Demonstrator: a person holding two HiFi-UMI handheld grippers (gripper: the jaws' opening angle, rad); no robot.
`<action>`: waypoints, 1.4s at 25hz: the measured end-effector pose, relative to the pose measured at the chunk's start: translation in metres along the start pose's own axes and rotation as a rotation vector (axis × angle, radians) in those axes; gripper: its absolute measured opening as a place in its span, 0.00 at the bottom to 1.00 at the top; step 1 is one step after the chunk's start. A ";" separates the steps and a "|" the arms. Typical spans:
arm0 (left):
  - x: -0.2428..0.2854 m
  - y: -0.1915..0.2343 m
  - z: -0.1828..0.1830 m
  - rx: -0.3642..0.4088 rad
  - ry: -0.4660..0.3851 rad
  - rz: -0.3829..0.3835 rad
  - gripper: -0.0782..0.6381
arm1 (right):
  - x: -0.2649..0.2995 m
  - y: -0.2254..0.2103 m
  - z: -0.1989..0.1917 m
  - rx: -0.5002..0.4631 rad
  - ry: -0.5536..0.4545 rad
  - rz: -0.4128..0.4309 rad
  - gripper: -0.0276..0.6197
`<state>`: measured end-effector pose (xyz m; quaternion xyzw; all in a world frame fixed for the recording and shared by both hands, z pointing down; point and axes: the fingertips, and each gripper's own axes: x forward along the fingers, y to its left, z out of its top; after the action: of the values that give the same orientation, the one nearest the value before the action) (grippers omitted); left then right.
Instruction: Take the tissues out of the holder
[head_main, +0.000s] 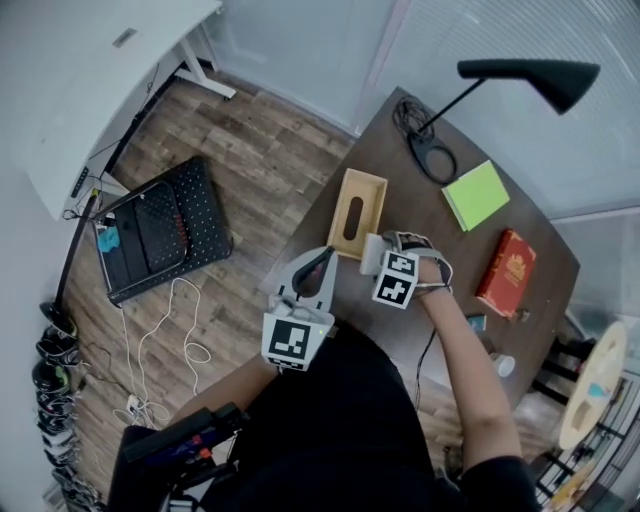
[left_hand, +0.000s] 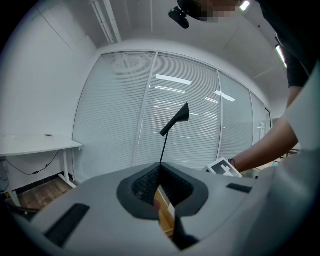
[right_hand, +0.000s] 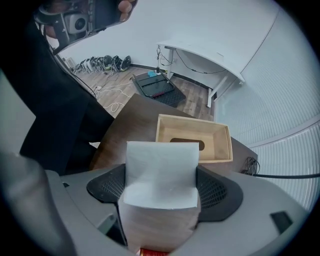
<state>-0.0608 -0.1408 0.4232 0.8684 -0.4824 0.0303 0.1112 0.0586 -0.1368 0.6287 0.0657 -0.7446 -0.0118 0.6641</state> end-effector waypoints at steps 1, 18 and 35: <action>0.000 -0.005 0.000 0.001 0.001 -0.004 0.11 | 0.000 0.003 -0.004 0.000 0.002 0.002 0.72; 0.009 -0.061 -0.002 0.019 0.001 -0.026 0.11 | -0.006 0.019 -0.057 0.077 -0.017 0.019 0.72; 0.017 -0.109 -0.005 0.014 -0.006 -0.033 0.11 | -0.013 0.030 -0.094 0.067 -0.026 0.005 0.72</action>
<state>0.0411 -0.0984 0.4126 0.8770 -0.4682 0.0293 0.1039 0.1509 -0.0987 0.6303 0.0857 -0.7532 0.0139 0.6520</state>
